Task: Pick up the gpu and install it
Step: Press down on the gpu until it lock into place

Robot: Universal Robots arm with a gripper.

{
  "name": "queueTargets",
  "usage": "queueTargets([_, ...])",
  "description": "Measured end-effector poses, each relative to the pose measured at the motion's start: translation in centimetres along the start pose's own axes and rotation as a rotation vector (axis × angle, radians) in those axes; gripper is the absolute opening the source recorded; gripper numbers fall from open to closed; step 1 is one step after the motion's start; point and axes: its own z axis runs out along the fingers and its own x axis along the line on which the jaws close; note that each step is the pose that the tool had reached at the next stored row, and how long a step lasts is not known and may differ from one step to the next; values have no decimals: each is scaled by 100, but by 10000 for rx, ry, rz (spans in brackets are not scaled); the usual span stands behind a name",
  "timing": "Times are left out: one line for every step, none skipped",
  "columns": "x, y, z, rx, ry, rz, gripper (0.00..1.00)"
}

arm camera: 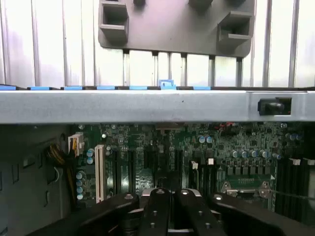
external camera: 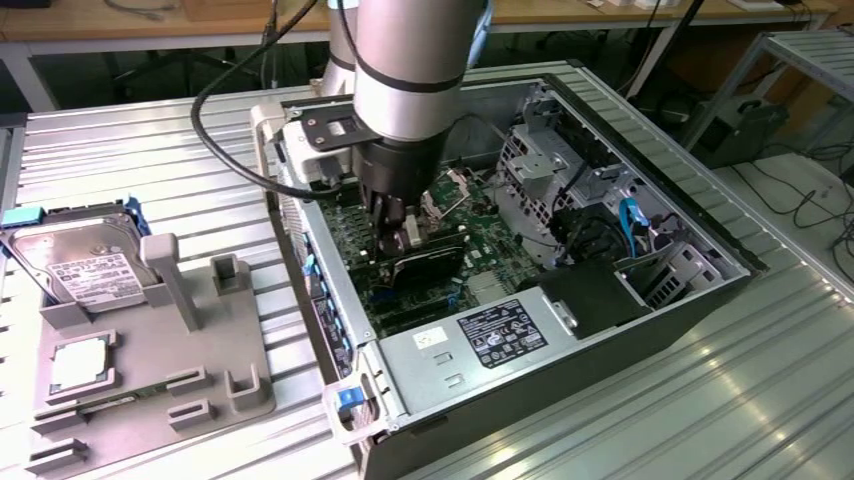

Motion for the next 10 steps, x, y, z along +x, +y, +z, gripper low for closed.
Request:
queueTargets([-1,0,-39,0,-1,0,11])
queueTargets([-2,3,-39,-10,-4,-2,11])
queueTargets([-2,5,-40,-70,-4,-1,11])
queueTargets([-2,6,-41,-232,-3,8,11])
queueTargets([-2,6,-41,-486,-4,19,11])
queueTargets([-2,6,-41,-705,-6,28,11])
queueTargets([-2,6,-41,-930,-7,37,11])
queueTargets([-2,6,-42,-1103,-5,44,11])
queueTargets([-3,6,-42,-1283,-7,52,11])
queueTargets([-3,6,-41,-1347,-7,54,11])
